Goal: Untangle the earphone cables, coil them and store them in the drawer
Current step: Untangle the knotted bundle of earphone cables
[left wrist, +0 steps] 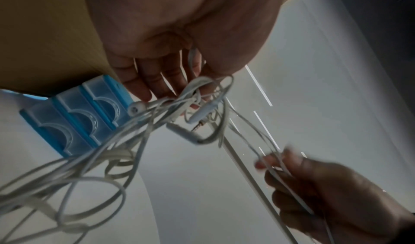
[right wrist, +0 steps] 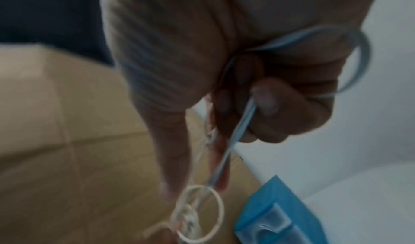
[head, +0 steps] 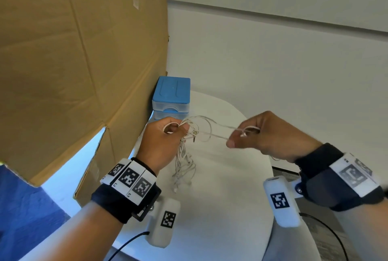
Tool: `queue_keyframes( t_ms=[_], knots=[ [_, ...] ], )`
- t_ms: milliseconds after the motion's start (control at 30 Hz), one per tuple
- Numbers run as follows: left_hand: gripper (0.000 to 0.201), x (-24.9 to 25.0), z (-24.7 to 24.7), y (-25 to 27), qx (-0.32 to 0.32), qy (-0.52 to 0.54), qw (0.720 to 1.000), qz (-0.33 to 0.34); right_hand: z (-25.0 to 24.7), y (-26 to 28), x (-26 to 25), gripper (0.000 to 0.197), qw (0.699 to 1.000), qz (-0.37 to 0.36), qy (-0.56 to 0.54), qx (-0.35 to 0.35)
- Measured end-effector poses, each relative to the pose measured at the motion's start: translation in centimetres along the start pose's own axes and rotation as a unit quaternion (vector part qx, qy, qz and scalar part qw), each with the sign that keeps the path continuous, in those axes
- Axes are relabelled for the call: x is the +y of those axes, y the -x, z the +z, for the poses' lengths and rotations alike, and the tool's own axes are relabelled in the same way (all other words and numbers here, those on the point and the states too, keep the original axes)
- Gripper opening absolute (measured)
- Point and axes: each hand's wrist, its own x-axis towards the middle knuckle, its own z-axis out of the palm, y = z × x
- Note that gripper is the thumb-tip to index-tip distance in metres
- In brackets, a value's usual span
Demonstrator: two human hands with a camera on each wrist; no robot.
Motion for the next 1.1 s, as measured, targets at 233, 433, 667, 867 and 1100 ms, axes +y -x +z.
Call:
queue_keyframes(
  t_ms=[233,433,667,867,1100],
  knots=[
    [0.005,-0.7,0.4,0.6,-0.03,-0.056,0.998,0.016,0.0,-0.2,0.3,0.013,0.995,-0.063,-0.067,0.049],
    [0.011,-0.6,0.3,0.7,-0.009,-0.065,0.997,0.03,0.6,-1.0,-0.7,0.012,0.928,-0.038,-0.366,0.056],
    [0.013,0.2,0.6,0.6,-0.046,0.045,0.997,-0.033,1.2,-1.5,-0.6,0.027,0.829,0.005,-0.554,0.075],
    [0.027,1.0,0.7,1.0,-0.116,0.08,0.988,-0.06,1.6,-1.9,-1.1,0.03,0.803,0.027,-0.588,0.094],
    [0.027,1.3,1.0,1.4,-0.103,0.071,0.991,-0.054,2.6,-2.0,-0.6,0.026,0.898,0.051,-0.423,0.107]
  ],
)
